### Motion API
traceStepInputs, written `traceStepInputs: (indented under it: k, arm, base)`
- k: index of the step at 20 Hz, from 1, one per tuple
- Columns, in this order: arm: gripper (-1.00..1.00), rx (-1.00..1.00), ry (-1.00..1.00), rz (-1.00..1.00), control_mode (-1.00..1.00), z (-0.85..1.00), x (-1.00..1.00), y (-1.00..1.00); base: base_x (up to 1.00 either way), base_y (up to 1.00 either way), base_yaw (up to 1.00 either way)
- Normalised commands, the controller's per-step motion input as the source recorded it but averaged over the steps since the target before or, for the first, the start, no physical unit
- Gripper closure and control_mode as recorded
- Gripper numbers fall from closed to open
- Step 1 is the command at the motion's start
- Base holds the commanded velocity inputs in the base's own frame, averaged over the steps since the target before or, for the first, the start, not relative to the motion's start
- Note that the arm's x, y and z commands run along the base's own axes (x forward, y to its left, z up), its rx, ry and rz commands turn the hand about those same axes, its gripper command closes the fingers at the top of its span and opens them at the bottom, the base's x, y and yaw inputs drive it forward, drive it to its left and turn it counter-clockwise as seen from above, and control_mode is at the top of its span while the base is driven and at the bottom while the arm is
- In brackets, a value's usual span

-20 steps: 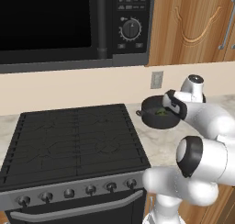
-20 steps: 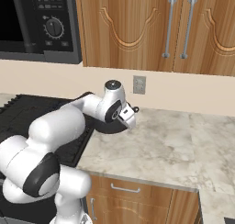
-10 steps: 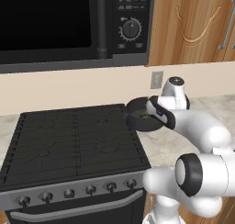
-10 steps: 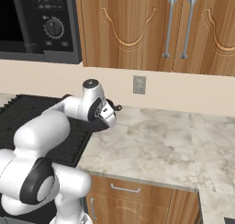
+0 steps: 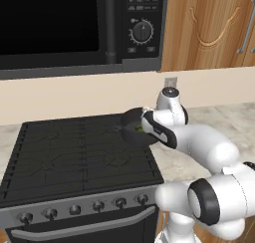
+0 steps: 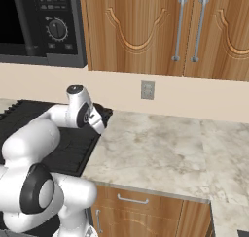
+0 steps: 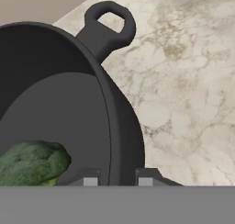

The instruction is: Turn on the sink faucet. Then move the broccoli from the counter to the sink. Turn off the sink. Move the vegetable from the sink to the pot next to the stove. Finally move the pot to the rear right burner.

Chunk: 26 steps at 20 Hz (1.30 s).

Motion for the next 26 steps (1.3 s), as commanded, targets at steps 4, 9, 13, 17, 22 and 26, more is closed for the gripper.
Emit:
traceStepInputs:
  k: [4, 9, 13, 17, 22, 26]
  arm:
    - [1.0, 0.0, -0.01, 0.0, -1.0, 0.0, 0.27, 0.54]
    - [1.0, 0.0, -0.01, 0.0, -1.0, 0.0, 0.37, 0.38]
    - [1.0, 0.0, -0.01, 0.0, -1.0, 0.0, 0.2, 0.13]
    - [1.0, 0.0, 0.0, 0.0, -1.0, 0.0, 0.05, 0.0]
    - [1.0, 0.0, 0.05, 0.0, -1.0, 0.0, 0.18, 0.17]
    - [1.0, 0.0, 0.04, 0.0, -1.0, -0.02, 0.28, 0.24]
  base:
    - [0.0, 0.0, 0.0]
    - [0.0, 0.0, 0.0]
    - [0.0, 0.0, 0.0]
    - [0.0, 0.0, 0.0]
    - [0.0, 0.0, 0.0]
    - [0.0, 0.0, 0.0]
